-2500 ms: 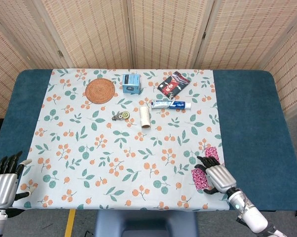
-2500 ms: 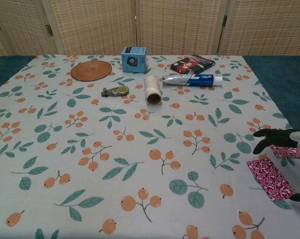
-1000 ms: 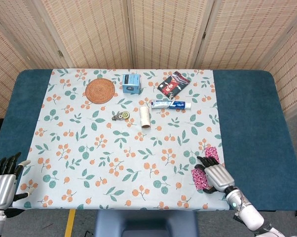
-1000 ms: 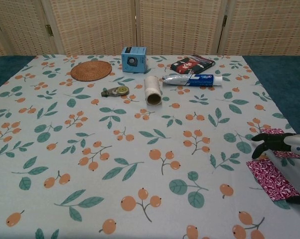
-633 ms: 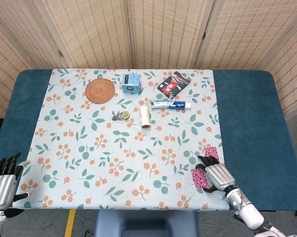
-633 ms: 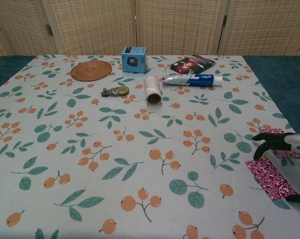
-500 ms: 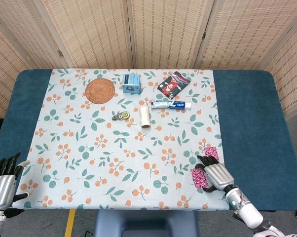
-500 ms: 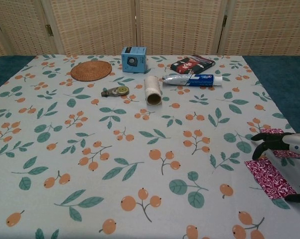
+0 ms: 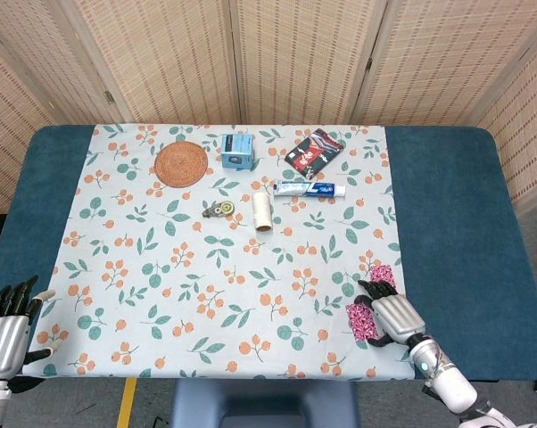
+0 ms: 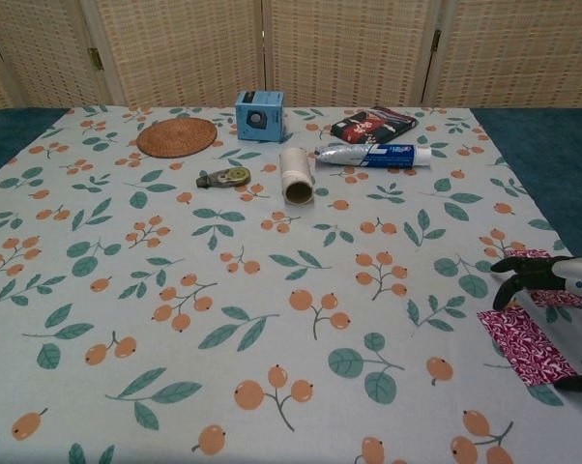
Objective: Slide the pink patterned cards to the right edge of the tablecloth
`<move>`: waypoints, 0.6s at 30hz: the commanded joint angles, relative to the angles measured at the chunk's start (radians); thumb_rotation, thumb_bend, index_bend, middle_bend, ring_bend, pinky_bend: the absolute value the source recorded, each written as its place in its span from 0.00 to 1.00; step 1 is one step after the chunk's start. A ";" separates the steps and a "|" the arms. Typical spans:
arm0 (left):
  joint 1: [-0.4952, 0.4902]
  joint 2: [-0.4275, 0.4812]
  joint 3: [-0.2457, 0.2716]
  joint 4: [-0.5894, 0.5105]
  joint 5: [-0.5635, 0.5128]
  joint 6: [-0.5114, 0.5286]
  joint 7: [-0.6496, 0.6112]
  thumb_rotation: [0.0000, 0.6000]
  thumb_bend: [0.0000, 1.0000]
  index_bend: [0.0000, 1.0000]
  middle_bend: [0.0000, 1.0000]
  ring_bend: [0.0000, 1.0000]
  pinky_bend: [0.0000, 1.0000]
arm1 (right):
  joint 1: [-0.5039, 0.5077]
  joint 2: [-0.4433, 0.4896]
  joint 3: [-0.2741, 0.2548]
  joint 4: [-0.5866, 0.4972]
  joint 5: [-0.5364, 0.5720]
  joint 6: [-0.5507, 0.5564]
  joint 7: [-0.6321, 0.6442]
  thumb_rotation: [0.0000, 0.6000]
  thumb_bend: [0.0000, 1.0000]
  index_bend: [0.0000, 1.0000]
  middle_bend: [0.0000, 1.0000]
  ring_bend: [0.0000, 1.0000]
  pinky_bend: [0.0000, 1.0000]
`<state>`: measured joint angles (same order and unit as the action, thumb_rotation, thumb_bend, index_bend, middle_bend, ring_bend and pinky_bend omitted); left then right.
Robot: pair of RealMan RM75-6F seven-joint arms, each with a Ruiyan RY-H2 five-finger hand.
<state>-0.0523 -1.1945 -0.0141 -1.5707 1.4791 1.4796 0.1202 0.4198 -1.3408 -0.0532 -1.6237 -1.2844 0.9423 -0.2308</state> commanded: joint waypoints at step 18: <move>0.004 0.003 0.001 -0.003 0.004 0.006 0.001 1.00 0.17 0.26 0.06 0.09 0.00 | -0.028 0.047 0.016 -0.041 -0.056 0.081 0.055 0.99 0.21 0.30 0.08 0.00 0.00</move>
<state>-0.0488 -1.1918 -0.0128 -1.5738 1.4831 1.4856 0.1212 0.3945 -1.2974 -0.0401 -1.6630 -1.3410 1.0208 -0.1797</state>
